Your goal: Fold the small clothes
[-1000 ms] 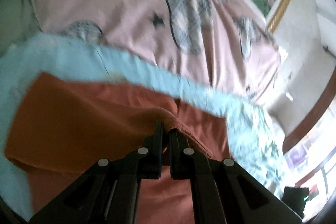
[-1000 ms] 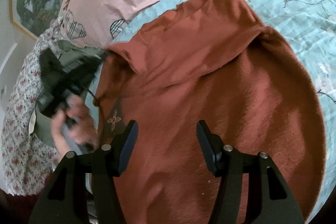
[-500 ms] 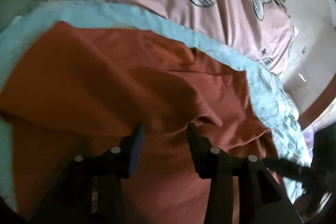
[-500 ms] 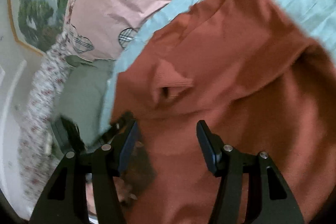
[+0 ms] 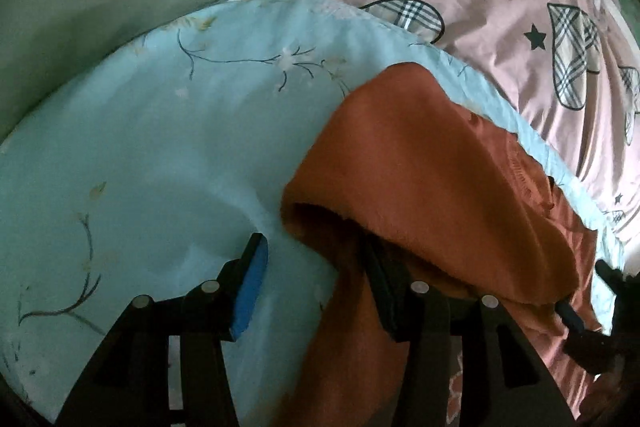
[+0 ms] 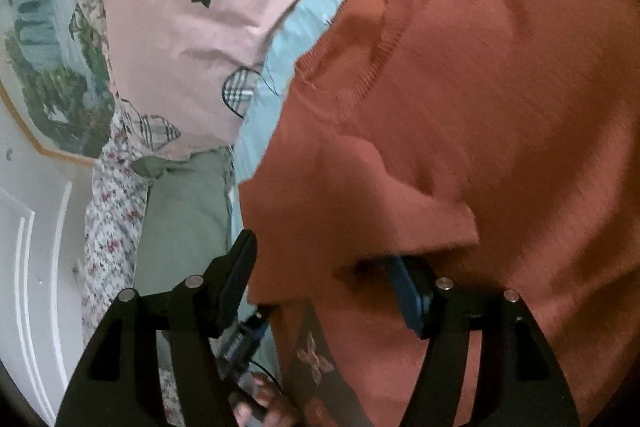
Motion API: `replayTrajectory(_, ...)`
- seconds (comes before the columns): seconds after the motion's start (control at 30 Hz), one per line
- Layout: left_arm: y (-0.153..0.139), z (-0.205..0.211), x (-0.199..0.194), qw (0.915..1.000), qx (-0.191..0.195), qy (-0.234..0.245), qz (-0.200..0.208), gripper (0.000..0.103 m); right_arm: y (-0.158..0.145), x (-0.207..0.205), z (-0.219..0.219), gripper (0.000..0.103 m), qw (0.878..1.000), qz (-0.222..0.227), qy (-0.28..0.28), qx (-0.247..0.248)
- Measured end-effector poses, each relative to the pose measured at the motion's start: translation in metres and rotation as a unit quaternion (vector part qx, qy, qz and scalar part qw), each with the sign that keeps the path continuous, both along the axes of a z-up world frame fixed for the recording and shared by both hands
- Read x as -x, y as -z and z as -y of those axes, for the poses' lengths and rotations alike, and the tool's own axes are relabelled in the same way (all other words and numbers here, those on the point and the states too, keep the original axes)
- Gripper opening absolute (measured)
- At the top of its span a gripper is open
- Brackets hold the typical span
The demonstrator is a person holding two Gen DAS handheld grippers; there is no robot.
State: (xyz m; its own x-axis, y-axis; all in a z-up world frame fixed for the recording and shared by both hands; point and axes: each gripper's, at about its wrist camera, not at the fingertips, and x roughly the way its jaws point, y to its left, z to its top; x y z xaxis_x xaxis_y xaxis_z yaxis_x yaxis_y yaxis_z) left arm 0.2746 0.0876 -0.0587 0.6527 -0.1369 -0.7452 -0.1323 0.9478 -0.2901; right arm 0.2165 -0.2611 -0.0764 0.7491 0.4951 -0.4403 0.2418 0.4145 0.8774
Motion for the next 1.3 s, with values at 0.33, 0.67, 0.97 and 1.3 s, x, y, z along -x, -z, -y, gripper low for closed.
replayTrajectory(0.33,0.008,0.019,-0.015,0.9991,-0.035,0.020,0.011,0.056,-0.045,0.018,0.027,0.007,0.988,0.078,0.090,0.102)
replayTrajectory(0.67,0.007,0.016,-0.009,0.9995,-0.029,0.002,0.016,0.056,-0.035,0.049,0.063,0.007,0.957,-0.015,0.096,0.273)
replayTrajectory(0.97,0.005,0.007,0.003,0.9997,-0.009,-0.005,0.024,0.057,-0.045,0.059,0.052,0.007,0.923,-0.023,0.086,0.375)
replayTrajectory(1.3,0.006,0.001,0.017,0.9997,0.003,-0.008,0.023,0.057,-0.060,0.087,0.086,0.044,0.946,-0.013,0.130,0.296)
